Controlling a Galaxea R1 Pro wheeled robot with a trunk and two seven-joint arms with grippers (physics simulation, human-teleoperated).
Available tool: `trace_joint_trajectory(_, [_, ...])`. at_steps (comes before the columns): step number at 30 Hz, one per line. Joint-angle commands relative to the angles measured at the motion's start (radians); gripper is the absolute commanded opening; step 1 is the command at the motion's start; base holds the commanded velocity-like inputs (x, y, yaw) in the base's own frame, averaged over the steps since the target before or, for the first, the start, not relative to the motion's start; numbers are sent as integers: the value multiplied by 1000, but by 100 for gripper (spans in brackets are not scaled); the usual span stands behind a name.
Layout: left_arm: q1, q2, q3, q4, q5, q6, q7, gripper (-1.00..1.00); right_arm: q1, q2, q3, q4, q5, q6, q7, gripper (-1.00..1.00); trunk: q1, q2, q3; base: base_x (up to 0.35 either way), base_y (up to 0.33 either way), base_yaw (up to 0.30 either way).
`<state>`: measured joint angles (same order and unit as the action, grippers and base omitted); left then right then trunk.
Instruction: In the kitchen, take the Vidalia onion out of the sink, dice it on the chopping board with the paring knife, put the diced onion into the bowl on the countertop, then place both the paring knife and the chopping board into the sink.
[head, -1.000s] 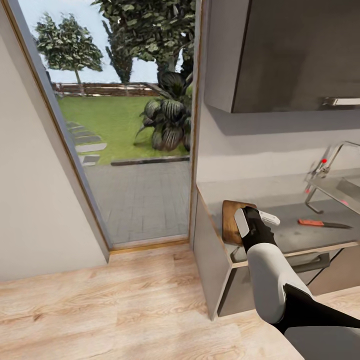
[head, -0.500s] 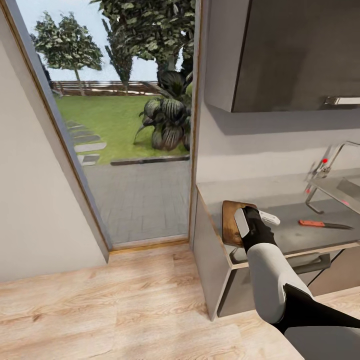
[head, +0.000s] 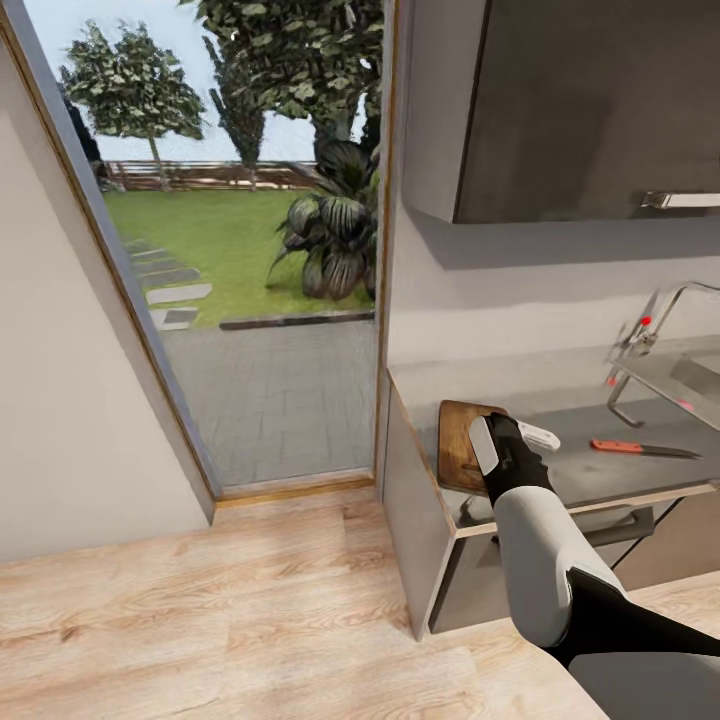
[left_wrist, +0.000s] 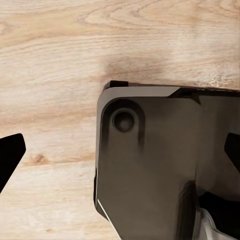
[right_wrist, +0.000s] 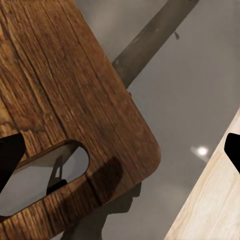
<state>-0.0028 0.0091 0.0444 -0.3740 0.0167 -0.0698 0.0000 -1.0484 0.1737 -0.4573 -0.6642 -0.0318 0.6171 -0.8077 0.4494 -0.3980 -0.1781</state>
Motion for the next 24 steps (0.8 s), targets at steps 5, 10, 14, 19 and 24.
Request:
trace_joint_trajectory(5, [0, 0, 2, 0, 2, -2, 0, 100, -1, 1, -2, -2, -3, 4, -4, 100, 1, -2, -2, -51, -26, 0])
trace_joint_trajectory(10, [0, 0, 2, 0, 2, -2, 0, 100, -1, 1, -1, -2, -3, 4, -4, 100, 1, -2, -2, -40, -18, 0])
trace_joint_trajectory(14, [0, 0, 2, 0, 2, -2, 0, 100, -1, 1, -1, -2, -3, 4, -4, 100, 1, -2, -2, -8, -4, 0])
trace_joint_trajectory(19, [0, 0, 2, 0, 2, -2, 0, 100, -1, 1, -1, -2, -3, 4, -4, 100, 1, -2, -2, -2, -1, 0])
trace_joint_trajectory(24, [0, 0, 2, 0, 2, -2, 0, 100, -1, 1, -1, -2, -3, 4, -3, 100, 1, -2, -2, 0, 0, 0])
